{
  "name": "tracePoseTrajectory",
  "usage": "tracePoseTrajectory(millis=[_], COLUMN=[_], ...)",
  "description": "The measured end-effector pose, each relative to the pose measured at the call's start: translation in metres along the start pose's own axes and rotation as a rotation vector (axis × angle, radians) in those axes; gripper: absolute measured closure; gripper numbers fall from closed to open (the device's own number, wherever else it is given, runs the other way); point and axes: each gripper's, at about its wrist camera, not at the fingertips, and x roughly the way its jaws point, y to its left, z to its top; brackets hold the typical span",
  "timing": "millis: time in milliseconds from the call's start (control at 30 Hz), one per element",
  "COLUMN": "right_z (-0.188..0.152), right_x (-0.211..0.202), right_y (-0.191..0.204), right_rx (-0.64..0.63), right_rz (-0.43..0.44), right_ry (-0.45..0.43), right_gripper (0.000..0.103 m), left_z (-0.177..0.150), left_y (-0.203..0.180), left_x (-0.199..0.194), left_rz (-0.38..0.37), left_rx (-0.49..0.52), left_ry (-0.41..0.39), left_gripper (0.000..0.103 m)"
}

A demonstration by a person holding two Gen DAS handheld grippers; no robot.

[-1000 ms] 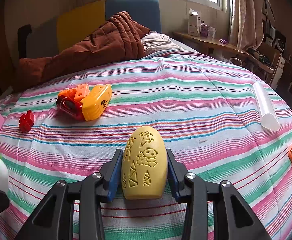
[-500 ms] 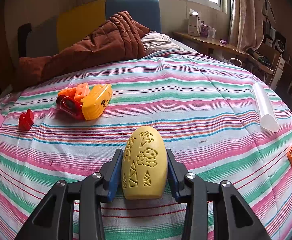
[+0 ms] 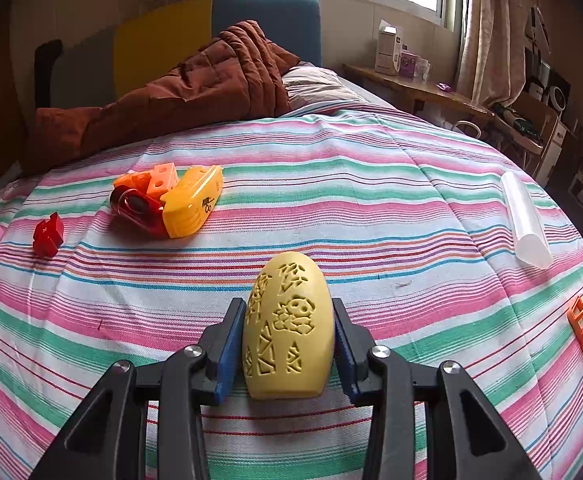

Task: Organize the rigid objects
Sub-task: 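Carry the green device into the tray and open the left tool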

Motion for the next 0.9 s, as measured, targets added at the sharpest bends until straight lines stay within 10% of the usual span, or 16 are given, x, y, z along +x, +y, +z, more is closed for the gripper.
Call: tracePoseTrajectory(millis=[333, 900], right_z=[0.000, -0.001], right_x=[0.001, -0.003], right_y=[0.001, 0.000], right_rx=[-0.002, -0.009], right_rz=[-0.003, -0.012], right_ry=[0.001, -0.017], right_gripper=[0.062, 0.062], left_z=[0.014, -0.015], left_y=[0.034, 0.028], left_x=[0.037, -0.015], left_rz=[0.076, 0.059], left_rx=[-0.025, -0.103], left_ry=[0.119, -0.034], left_gripper=[0.050, 0.012])
